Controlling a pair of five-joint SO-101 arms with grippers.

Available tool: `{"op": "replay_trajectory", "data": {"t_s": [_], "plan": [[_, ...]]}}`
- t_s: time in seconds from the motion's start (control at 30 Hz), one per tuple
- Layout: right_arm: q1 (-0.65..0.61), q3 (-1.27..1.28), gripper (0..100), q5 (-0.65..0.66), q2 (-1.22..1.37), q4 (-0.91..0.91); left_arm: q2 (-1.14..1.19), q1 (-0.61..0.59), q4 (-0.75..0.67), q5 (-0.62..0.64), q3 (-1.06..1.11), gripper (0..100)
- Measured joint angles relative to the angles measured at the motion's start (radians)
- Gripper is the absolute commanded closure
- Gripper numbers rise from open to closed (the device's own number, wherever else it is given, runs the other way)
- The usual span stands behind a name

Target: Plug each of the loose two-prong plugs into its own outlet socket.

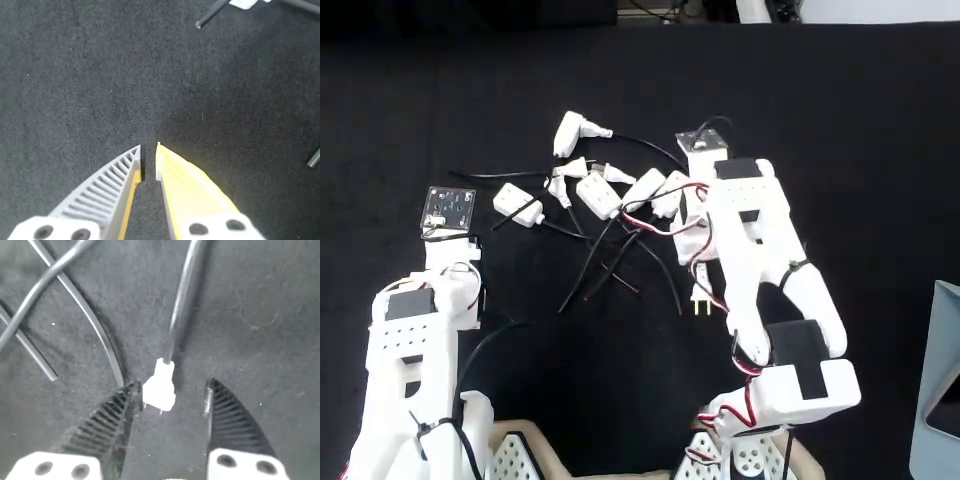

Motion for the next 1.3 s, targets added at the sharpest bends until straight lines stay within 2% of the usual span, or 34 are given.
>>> {"op": "replay_trajectory", "data": {"t_s": [0.37,0.57,0.8,0.93,1.3], "plan": [[0.029,0.126,79.3,-0.021,0.000,-0.003,0.000,0.000,0.000,0.000,0.000,93],[0.026,0.212,79.5,-0.071,-0.003,-0.130,0.000,0.000,0.000,0.000,0.000,93],[0.025,0.227,89.9,-0.078,-0.005,-0.204,0.000,0.000,0.000,0.000,0.000,93],[0.018,0.227,90.3,-0.078,-0.005,-0.204,0.000,0.000,0.000,0.000,0.000,93],[-0.012,0.227,89.1,-0.219,-0.005,-0.207,0.000,0.000,0.000,0.000,0.000,93]]}}
